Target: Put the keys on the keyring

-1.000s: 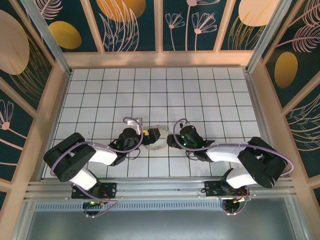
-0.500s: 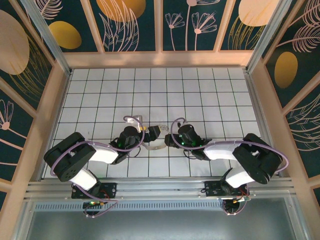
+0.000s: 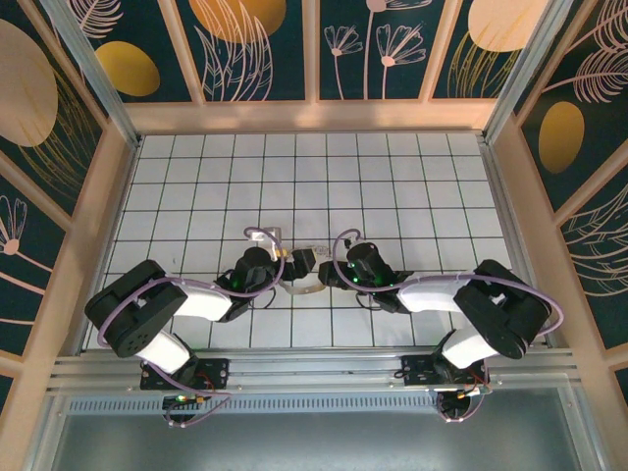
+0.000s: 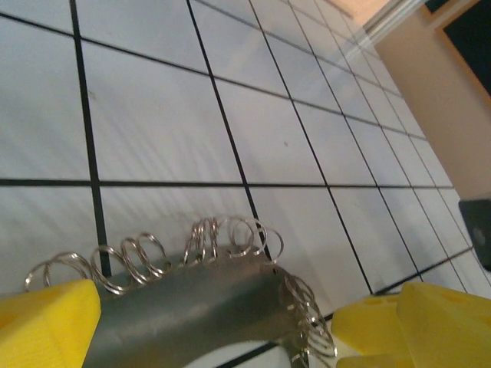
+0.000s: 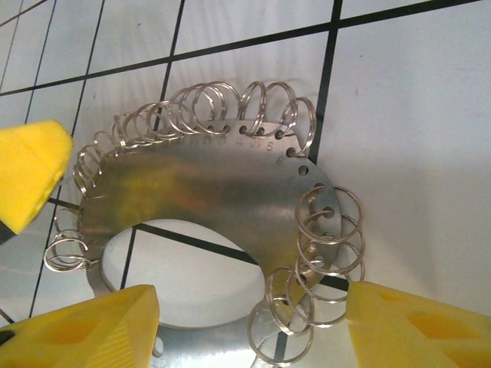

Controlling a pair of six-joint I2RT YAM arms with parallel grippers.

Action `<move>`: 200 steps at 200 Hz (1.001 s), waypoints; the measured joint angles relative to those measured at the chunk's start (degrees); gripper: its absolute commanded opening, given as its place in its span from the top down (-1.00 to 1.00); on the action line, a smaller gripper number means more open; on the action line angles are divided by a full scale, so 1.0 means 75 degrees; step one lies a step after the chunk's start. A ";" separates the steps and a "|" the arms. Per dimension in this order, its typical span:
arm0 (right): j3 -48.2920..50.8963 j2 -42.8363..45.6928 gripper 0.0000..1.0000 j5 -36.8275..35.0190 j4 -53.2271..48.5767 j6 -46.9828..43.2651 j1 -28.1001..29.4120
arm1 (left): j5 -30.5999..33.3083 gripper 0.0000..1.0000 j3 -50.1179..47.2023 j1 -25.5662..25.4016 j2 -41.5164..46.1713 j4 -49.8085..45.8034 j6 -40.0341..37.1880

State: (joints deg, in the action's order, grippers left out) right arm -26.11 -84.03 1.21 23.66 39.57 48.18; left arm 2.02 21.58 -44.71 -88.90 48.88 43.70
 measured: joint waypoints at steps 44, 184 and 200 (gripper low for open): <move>0.0023 0.0449 -0.32 -0.0099 -0.0239 0.0003 0.0090 | -0.0589 -0.97 0.0498 0.0003 0.0076 -0.1026 -0.0047; 0.0166 0.0554 -0.32 -0.0376 -0.0868 -0.0003 0.0408 | -0.0694 -0.97 0.1626 0.0015 -0.0708 -0.2736 -0.0606; 0.0166 0.0551 -0.32 -0.0376 -0.0845 -0.0003 0.0463 | -0.0600 -0.98 0.1667 0.0017 -0.0758 -0.2754 -0.0691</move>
State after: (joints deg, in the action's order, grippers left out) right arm -24.86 -79.90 -1.61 17.32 39.55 51.66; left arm -2.48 34.09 -44.58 -94.59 28.23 38.52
